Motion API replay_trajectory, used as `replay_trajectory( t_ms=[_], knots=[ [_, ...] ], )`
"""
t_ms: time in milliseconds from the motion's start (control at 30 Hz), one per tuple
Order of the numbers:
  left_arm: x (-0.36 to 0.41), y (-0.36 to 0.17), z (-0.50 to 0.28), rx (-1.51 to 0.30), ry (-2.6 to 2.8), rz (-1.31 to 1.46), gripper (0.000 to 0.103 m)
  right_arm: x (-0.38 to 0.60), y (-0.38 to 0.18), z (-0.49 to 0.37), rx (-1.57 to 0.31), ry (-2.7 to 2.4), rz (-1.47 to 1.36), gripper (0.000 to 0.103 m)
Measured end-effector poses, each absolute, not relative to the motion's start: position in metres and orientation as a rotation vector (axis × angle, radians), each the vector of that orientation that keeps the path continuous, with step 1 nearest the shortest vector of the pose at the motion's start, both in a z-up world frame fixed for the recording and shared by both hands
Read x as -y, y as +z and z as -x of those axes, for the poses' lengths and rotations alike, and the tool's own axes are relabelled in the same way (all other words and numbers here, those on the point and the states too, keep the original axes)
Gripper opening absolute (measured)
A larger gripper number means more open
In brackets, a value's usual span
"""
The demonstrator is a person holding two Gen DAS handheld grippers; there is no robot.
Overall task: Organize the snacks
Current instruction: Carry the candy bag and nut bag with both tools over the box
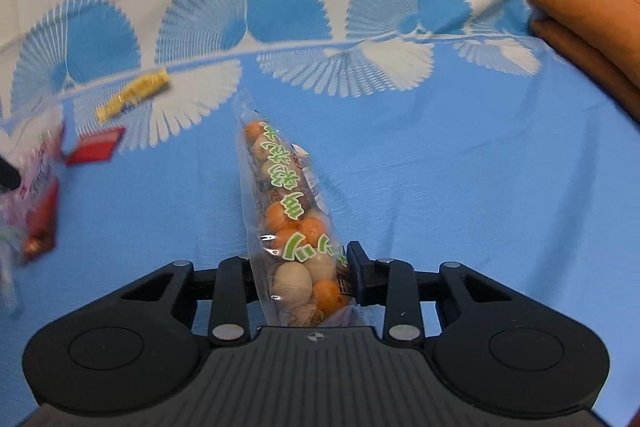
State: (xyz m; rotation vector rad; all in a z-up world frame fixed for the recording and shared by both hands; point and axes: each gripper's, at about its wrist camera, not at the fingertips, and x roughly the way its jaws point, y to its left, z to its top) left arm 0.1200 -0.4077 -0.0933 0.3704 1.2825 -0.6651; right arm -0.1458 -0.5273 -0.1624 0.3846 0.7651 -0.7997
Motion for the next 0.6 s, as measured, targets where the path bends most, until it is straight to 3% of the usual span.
replay_trajectory(
  t_ms=[600],
  knots=[
    [0.23,0.059,-0.067,-1.109,-0.794,-0.215,0.006,0.398,-0.041,0.195,-0.576,-0.739,-0.499,0.035]
  ],
)
